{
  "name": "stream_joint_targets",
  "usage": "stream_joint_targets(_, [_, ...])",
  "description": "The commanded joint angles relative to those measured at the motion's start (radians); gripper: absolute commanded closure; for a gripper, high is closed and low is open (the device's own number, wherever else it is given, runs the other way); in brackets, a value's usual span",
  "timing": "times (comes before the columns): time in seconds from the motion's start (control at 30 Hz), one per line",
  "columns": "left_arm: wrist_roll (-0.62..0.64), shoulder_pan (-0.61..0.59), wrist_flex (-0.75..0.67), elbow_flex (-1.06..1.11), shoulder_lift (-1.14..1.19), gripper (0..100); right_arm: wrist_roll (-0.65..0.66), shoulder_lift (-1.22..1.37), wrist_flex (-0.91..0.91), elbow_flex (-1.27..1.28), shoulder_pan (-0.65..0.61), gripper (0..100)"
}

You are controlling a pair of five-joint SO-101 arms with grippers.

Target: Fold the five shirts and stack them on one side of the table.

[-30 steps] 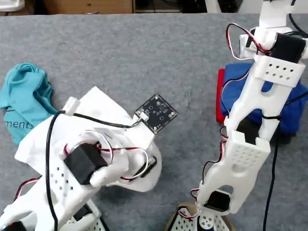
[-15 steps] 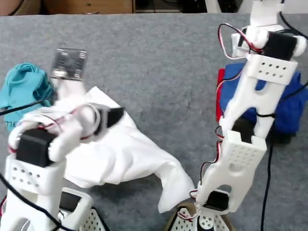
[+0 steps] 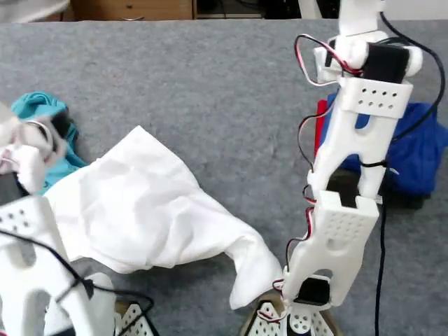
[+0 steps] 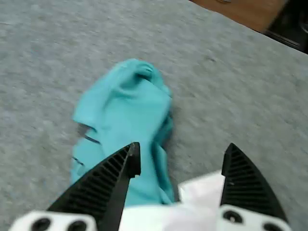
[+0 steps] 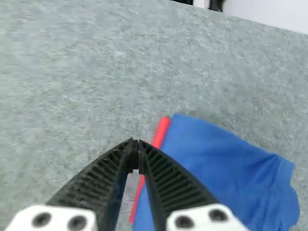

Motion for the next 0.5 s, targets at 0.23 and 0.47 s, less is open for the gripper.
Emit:
stream_joint_targets(0.23, [-0.015,-0.087,0.006,-0.485,0.773,72,0.037,-0.269,0.012,0.585,-0.289,74.7])
stream_joint_targets(0.47, [-0.008,-0.086,0.052,-0.789,1.236,73,0.037,-0.283,0.012,0.903,-0.515,73.1])
